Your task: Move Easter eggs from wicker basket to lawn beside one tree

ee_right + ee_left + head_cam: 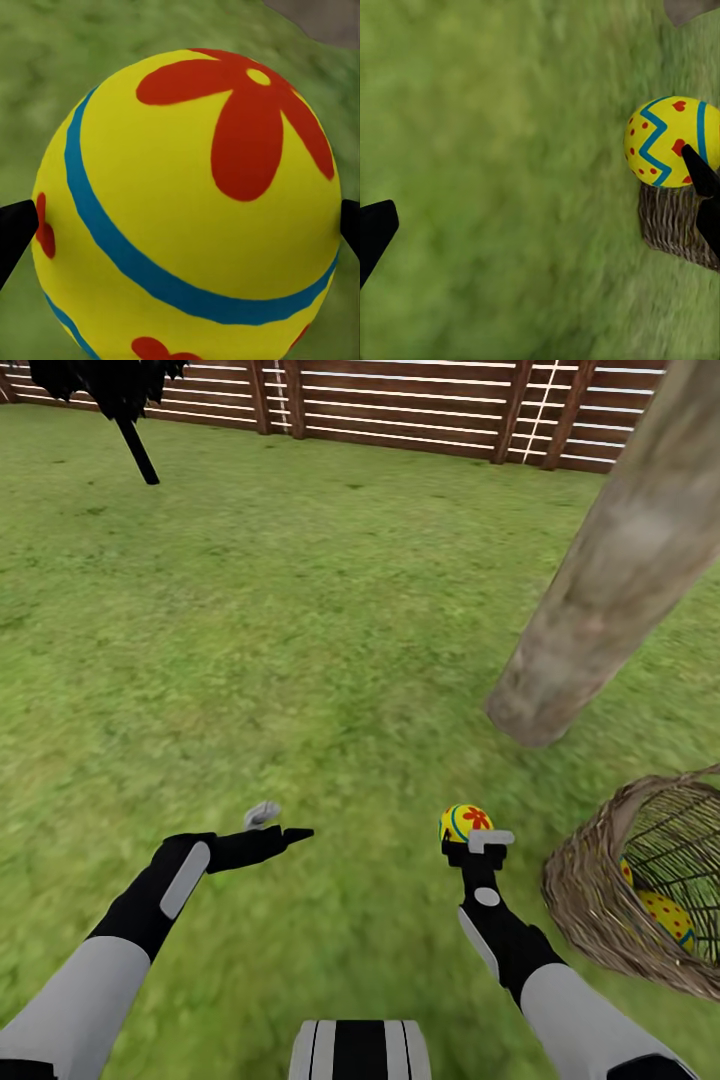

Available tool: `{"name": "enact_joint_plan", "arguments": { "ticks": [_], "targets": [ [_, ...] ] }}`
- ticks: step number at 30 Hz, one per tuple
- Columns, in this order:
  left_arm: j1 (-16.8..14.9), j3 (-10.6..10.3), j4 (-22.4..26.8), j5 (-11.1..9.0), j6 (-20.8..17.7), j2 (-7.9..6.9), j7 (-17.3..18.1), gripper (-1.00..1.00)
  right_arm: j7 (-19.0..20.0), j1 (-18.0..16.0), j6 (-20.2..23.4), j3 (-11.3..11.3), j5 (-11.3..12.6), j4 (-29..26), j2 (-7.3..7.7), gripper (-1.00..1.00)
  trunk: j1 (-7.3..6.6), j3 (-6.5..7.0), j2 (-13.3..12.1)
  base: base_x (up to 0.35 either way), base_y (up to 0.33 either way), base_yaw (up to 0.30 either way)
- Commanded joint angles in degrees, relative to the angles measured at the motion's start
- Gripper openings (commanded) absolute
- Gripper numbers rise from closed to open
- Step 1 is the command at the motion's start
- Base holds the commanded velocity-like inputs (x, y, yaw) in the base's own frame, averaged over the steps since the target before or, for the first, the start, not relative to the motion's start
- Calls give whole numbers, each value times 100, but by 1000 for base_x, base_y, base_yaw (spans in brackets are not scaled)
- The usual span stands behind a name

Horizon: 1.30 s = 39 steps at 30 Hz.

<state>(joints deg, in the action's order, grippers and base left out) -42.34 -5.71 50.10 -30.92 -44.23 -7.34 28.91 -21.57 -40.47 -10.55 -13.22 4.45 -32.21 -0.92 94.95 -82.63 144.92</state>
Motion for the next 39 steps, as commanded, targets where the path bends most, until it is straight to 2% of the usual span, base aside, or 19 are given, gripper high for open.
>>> {"name": "enact_joint_plan", "arguments": {
  "ticks": [1, 17, 27, 37, 39],
  "targets": [
    [-2, -9, -3, -20, -24, -4, 0, 100, -41, -5, -26, -26, 47, 9, 4, -100, 0, -4, 1, 60, 0, 0],
    [-2, 11, -121, -20, -16, -3, 5, 100, -41, -5, -34, -14, 47, 8, 57, -100, 0, -4, 1, 70, 0, 0],
    [-2, 17, -210, -20, -22, -2, -11, 100, -41, -5, -35, -14, 47, 13, 119, -100, 0, -4, 1, 176, 0, 0],
    [-2, 18, -201, -19, -30, 4, -6, 100, -41, -5, -35, -14, 48, 10, 127, -100, 0, -4, 1, 10, 0, 0],
    [-2, 20, -195, -19, -32, 4, -4, 100, -41, -5, -36, -14, 47, 11, 128, -100, 5, -48, 4, 0, 0, 0]
  ]
}}
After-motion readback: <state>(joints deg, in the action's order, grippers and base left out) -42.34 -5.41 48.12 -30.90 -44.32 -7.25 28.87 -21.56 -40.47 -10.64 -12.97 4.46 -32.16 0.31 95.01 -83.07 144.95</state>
